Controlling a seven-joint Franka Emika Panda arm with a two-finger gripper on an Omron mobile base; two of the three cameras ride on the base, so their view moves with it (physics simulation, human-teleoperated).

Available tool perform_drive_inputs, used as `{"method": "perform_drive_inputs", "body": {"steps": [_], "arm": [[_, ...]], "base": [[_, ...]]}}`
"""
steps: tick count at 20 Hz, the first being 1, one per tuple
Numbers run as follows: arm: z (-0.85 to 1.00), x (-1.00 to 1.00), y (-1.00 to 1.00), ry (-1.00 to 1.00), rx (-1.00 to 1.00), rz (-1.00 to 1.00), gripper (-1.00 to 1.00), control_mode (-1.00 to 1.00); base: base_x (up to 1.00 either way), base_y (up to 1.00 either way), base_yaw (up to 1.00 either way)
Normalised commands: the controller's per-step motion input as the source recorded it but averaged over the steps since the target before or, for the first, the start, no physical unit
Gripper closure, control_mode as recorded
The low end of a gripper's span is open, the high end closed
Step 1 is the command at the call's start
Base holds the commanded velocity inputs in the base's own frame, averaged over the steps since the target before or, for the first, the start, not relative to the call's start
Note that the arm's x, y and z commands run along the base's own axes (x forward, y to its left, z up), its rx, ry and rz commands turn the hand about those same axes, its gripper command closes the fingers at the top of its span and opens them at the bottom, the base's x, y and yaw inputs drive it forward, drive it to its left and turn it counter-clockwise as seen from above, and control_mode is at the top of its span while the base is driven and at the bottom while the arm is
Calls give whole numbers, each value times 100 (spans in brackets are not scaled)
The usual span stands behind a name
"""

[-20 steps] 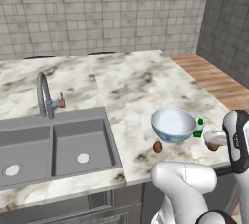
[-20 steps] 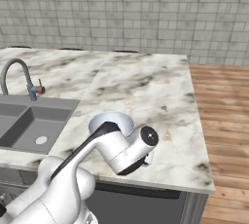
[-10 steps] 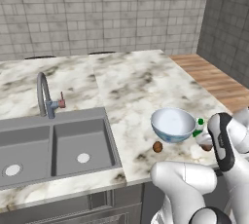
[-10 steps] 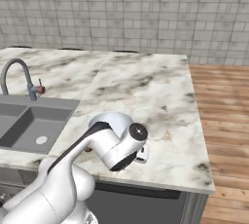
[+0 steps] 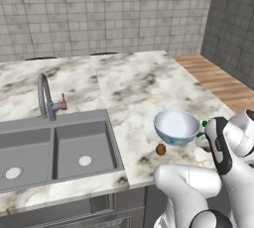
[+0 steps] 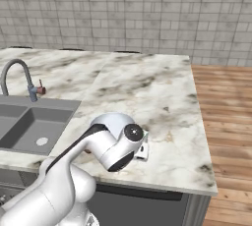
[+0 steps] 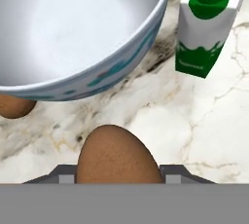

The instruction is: Gather the eggs and milk located in the vicinity of the sink area and place them right next to the bowl.

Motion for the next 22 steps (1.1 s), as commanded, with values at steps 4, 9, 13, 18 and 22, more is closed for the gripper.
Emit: {"method": "perform_drive_inputs", "body": {"steps": [4,9,13,18,22], "arm": [[-2,24,6,-5,-6,1,100,-100],[-13,0,0,0,-4,0,100,-100],[-25,6,0,-4,-3,1,100,-100],[-13,15,0,-13,-2,3,100,-100],[-4,14,0,-10,-1,4,100,-100]], "base": [[0,0,0],[0,0,0],[0,0,0],[0,0,0],[0,0,0]]}}
